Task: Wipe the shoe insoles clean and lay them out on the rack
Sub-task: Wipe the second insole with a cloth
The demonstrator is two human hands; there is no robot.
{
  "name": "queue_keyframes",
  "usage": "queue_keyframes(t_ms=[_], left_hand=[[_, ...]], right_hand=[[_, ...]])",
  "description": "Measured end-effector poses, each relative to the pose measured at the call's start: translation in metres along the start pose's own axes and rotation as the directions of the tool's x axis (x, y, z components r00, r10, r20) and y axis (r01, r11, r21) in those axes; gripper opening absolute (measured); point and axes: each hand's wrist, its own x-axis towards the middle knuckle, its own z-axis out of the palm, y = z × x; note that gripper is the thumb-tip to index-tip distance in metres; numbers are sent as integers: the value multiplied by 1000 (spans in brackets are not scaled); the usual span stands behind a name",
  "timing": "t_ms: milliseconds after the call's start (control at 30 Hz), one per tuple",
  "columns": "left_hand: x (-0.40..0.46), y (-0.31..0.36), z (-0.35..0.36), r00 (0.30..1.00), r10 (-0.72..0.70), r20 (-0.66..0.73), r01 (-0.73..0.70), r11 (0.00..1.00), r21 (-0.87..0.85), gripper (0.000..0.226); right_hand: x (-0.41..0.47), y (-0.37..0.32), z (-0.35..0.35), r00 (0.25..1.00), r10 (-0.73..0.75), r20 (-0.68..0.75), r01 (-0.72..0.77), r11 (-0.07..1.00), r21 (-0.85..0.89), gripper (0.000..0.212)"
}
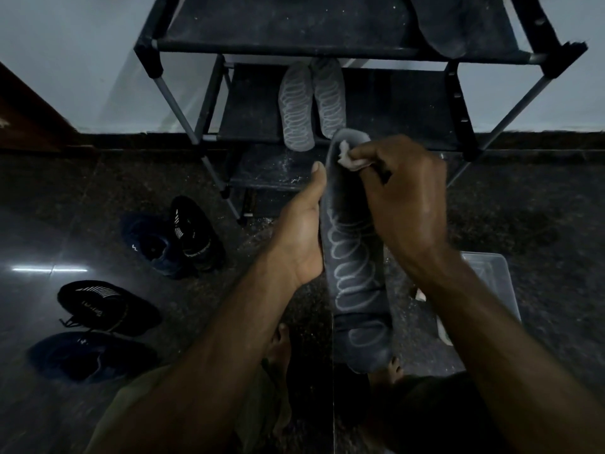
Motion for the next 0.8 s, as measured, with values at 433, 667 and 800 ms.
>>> queue_keyframes(t_ms=[433,667,800], left_hand=[[-4,8,-1,999,47,21,-46,998,-51,58],[-5,11,-4,997,73,1,-72,997,-33,65],[-5,12,-8,995,96,-9,-97,995,-40,72]], right_hand=[[-7,-14,5,994,13,105,-18,999,41,18],[-11,-24,5,981,50,190,-71,992,108,18],[-9,-23,4,969,43,245,-69,993,98,20]])
